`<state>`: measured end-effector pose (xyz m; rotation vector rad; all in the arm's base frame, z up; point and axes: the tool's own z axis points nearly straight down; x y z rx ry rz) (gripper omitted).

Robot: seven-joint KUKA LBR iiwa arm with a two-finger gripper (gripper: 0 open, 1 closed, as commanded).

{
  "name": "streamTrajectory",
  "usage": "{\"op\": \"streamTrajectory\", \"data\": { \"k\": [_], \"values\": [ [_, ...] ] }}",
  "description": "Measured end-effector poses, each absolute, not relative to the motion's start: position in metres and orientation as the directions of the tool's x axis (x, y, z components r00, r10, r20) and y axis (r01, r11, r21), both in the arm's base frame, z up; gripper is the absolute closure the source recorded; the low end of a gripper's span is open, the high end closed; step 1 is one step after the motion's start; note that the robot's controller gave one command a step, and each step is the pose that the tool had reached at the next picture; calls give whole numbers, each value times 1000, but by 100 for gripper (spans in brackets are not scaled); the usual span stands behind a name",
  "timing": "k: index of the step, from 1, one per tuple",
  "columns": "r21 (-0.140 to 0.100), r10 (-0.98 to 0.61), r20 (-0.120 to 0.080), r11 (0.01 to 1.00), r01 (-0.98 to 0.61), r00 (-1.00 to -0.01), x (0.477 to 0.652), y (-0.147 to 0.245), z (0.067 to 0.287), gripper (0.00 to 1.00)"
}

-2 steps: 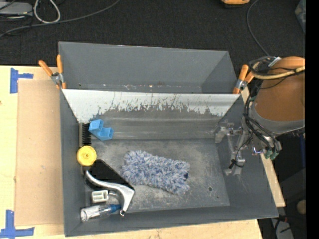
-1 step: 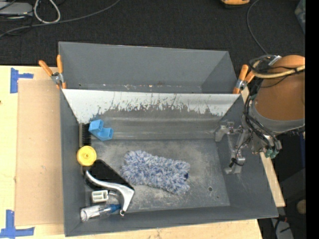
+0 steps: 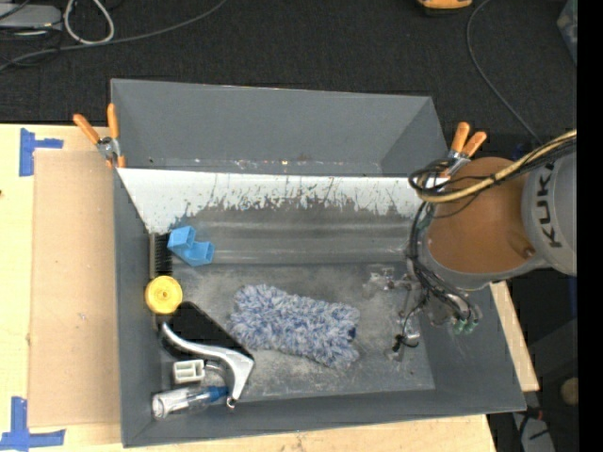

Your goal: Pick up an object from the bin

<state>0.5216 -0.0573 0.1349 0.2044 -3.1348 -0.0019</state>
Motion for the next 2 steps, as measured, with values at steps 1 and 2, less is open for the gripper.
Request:
{"op": "streamTrajectory", "data": {
  "k": [1,2],
  "values": [
    [-3,-439,-4,899,-439,-899,526,-22,136,0],
    [8,-424,4,906,-424,-906,545,45,102,0]
  ]
}}
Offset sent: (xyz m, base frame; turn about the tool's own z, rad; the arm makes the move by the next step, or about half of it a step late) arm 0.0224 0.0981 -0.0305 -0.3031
